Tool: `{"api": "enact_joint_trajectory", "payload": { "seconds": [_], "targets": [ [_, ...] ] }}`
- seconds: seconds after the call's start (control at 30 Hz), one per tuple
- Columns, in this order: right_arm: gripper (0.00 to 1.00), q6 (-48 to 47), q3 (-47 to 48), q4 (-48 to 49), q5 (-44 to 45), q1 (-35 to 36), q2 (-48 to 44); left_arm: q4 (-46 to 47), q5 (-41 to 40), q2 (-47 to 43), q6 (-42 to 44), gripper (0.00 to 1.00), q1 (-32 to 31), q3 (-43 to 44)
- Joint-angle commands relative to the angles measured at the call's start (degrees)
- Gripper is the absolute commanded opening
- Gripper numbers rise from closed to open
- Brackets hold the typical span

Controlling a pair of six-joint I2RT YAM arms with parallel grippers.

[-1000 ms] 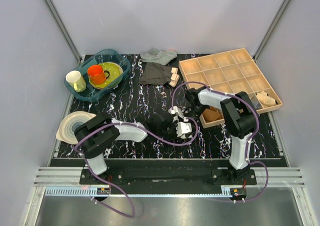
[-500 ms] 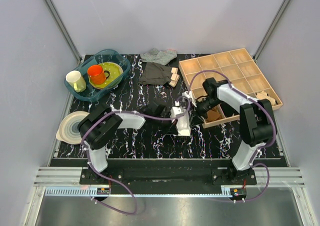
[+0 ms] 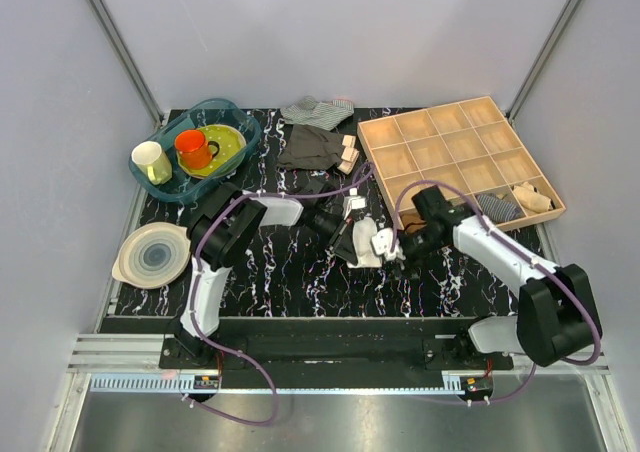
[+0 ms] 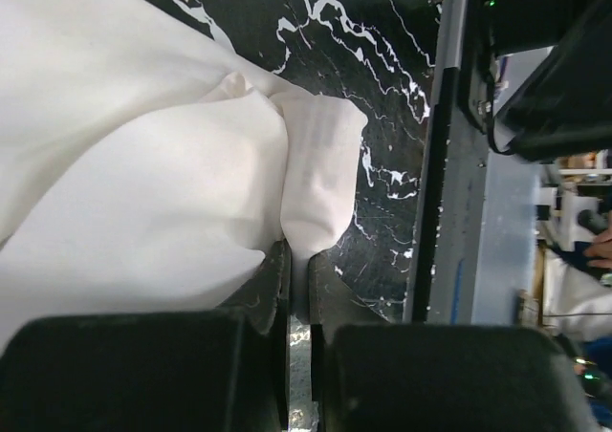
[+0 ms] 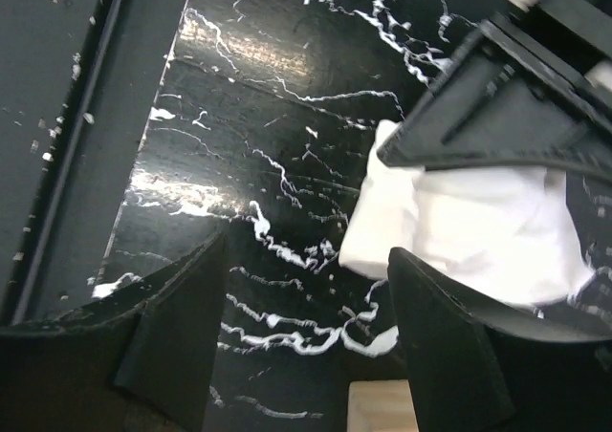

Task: Roll the underwear
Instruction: Roll the underwear to the center of the board.

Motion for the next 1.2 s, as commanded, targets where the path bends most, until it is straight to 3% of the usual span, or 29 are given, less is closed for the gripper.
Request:
{"api": "enact_joint_trajectory", "payload": {
  "seconds": [0.0,0.3,0.43,0.53,0.57,0.73,1.03,1.17],
  "targets": [
    [0.74,-2.7,-4.4,17.3,8.7,8.1,-1.0,-7.0,-3.4,5.7,-1.4,0.0,0.2,1.8],
    [0.66,-0.9,-7.0,29.2,20.1,14.0,7.1,-5.6,-4.3,6.8,-3.6,0.01,0.8,2.8],
    [0.57,-0.8,-7.1,29.3,21.8,14.4,8.9,-3.1,-4.6,6.0,-4.9,0.02,0.9,1.8],
    [0.45,-0.5,-7.1,28.6,22.4,14.5,10.3,2.6,-5.6,4.1,-8.5,0.11,1.5,-0.8],
    [0.37,-0.2,-6.7,27.6,22.5,14.6,10.4,7.3,-5.8,2.3,-11.0,0.14,1.7,-3.3],
    [0.2,2.3,-4.6,22.5,21.7,14.4,11.7,24.2,-8.8,-7.8,-14.9,0.26,2.7,-12.9],
    [0.18,9.2,4.8,5.8,13.5,14.4,15.1,49.7,-18.9,-29.6,-6.9,0.35,2.5,-36.9],
    [0.17,11.4,9.0,0.2,12.5,13.8,18.3,53.0,-22.0,-37.4,2.6,0.4,-0.5,-44.4]
  ]
}}
